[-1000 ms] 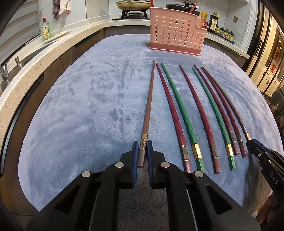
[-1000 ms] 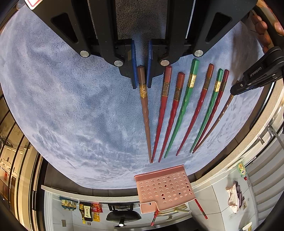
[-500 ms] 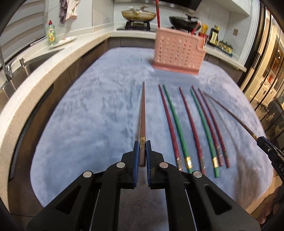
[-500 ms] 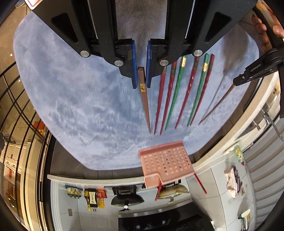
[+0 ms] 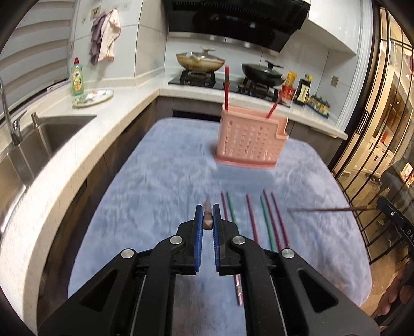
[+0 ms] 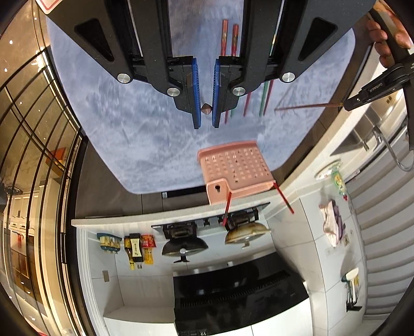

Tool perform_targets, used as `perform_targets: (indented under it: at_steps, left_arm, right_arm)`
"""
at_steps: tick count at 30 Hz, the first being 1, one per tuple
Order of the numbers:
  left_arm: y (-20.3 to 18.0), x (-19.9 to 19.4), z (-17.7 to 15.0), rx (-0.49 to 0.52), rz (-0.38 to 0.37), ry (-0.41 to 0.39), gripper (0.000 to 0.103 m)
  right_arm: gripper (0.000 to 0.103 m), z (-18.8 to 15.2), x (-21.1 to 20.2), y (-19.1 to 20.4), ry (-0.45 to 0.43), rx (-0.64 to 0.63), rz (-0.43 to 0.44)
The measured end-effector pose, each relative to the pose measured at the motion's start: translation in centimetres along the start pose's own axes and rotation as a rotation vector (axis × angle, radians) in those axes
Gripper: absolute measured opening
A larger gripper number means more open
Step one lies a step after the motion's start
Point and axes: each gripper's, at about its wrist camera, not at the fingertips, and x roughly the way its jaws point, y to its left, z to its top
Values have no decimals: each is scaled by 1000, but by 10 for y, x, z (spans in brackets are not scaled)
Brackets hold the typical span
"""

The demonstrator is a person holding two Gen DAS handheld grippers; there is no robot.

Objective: Organize utensils
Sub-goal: 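Lift the brown chopsticks with both grippers and lower them into the pink basket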

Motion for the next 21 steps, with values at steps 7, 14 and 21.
perform_targets:
  at_steps: [7,14,21]
  left_arm:
    - [-6,5,39,-2,-11,-42,7]
    - [-14,13,76,9,-3,-81,7]
    - [-26,9,123,17,-23,-147,7]
  right_arm:
    - [7,30,5,-2,-37,16,11]
    - [7,63,10,3,-81,11,29]
    - [7,114,24,13,-144,16,68]
